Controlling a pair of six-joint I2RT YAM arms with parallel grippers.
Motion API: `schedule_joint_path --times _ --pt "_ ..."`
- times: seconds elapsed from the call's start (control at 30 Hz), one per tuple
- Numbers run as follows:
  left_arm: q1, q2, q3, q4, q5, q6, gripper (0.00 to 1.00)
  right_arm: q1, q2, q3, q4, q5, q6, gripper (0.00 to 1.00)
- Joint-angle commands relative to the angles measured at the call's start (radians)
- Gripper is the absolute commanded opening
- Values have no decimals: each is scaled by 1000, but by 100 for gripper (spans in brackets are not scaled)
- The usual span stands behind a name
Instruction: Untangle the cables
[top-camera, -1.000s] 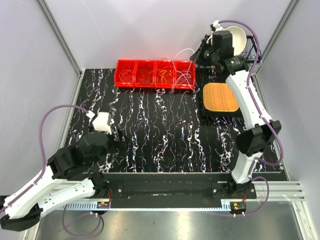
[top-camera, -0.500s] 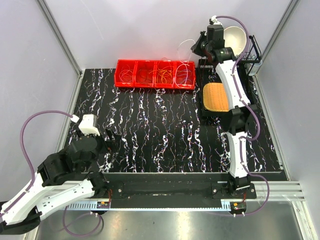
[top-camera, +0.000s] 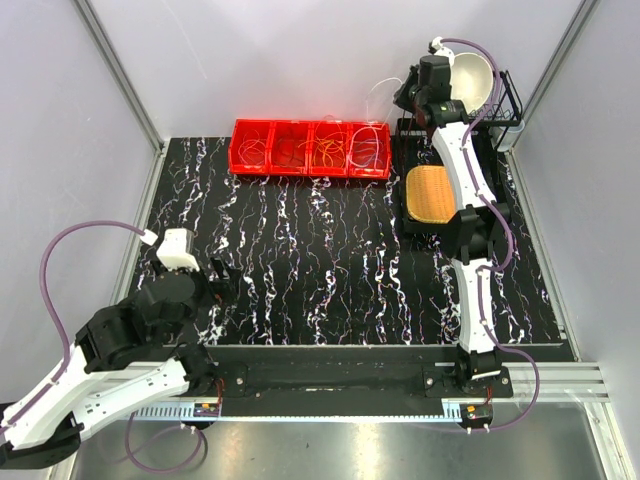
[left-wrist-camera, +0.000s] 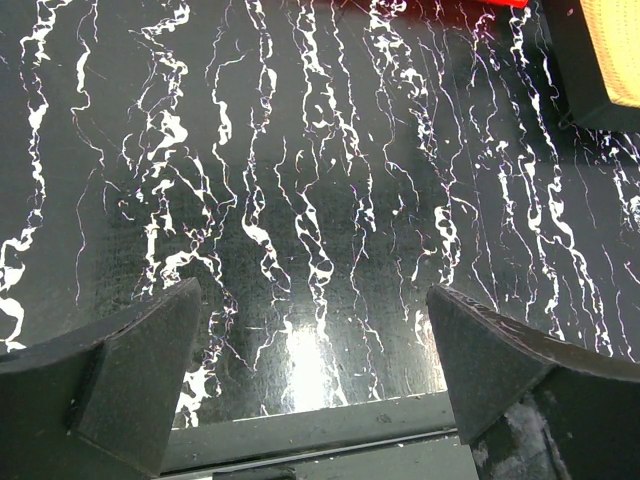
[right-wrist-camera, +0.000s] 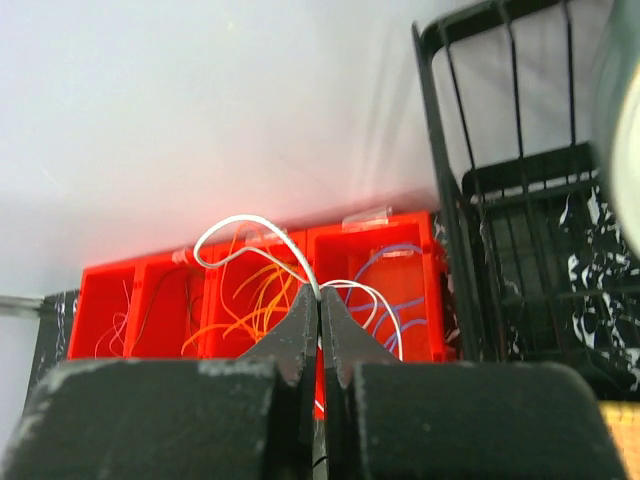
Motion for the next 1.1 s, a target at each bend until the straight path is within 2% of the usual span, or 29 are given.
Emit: schedule_joint_path --times 0.0,0.33,1.07 --pt "2 20 14 24 -34 -7 99 -10 6 84 104 4 -7 0" --pt "1 19 14 24 -36 -7 99 -10 -39 51 151 -36 -10 0" --pt "2 25 14 23 -39 -7 99 -11 76 9 193 -31 -32 0"
